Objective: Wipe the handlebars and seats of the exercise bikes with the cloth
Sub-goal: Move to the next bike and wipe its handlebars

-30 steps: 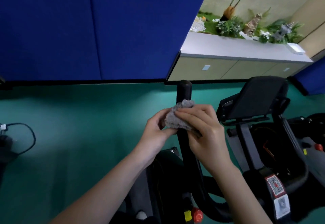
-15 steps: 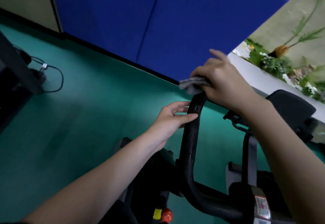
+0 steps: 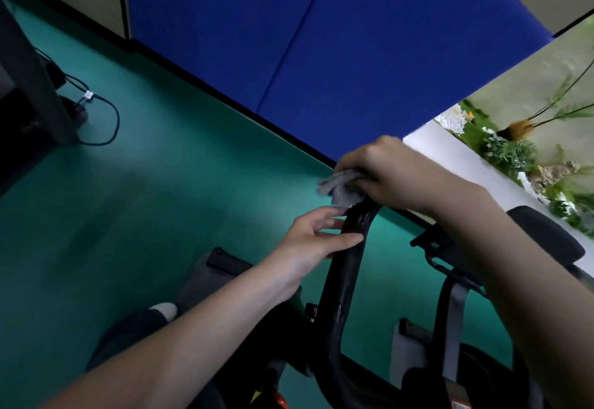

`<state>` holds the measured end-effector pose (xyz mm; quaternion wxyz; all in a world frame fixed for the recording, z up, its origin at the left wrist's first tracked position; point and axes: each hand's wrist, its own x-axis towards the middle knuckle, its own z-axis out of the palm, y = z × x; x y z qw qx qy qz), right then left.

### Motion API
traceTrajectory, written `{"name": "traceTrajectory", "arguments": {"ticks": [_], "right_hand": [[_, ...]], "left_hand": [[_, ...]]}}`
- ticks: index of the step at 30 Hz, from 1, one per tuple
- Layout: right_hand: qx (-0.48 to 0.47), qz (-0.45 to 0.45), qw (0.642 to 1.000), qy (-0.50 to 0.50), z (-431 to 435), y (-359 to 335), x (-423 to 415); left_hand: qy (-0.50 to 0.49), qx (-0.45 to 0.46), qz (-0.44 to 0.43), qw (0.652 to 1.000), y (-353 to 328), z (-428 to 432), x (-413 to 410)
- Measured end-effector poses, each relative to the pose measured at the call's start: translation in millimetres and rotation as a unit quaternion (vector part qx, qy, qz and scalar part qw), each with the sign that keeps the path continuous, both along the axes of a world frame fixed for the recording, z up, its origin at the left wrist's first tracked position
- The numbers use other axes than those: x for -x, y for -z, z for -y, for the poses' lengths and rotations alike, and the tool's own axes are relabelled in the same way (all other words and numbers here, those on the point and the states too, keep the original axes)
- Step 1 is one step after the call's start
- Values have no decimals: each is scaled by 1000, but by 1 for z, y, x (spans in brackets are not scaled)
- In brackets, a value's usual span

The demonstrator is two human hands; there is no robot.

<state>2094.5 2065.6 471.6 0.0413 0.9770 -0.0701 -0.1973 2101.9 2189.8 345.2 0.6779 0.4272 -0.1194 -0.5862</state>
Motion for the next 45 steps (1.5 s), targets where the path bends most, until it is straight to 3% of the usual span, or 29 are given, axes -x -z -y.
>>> {"name": "traceTrajectory", "arguments": {"ticks": [2,4,7,10,17,19,21,23,27,31,33,36,38,41,43,45], "right_hand": [[-51,-28,998,-6,-8,2,1],[-64,-1,998,8,-5,-2,-4],[14,39,999,11,5,-6,-9],[79,-37,996,-31,-4,1,-5],[-15,-74,997,-27,-16,17,8],[-75,-15,997,-18,-19,21,19],[-111,128,986,6,-18,25,39],[-117,254,960,35,-25,36,62],[-188,368,906,96,-57,69,97],[-238,494,802,236,-66,75,102],[-219,530,768,285,-75,77,102],[-221,527,761,308,-98,82,115],[-240,542,724,353,-108,84,127],[-231,590,605,482,-112,90,133],[-218,590,551,548,-107,96,127],[-235,588,493,596,-98,101,118]], "left_hand": [[2,-5,-13,1000,2,-3,1],[5,-2,-22,1000,6,-7,3],[7,0,-35,999,8,-10,4],[5,-7,-62,998,7,-11,3],[42,-27,-67,997,15,-34,-1],[55,-35,-49,997,16,-41,-3],[69,-38,-26,997,17,-44,-5],[80,-35,-16,996,14,-43,-4],[68,-35,-23,997,9,-38,2],[84,-27,-1,996,11,-37,-1],[89,-25,1,996,10,-37,-3],[94,-20,25,995,7,-36,-7],[82,-20,95,992,2,-31,-14],[53,-4,271,961,-8,-18,-28],[41,24,409,911,-14,-9,-34],[44,68,551,831,-17,-4,-39]]}}
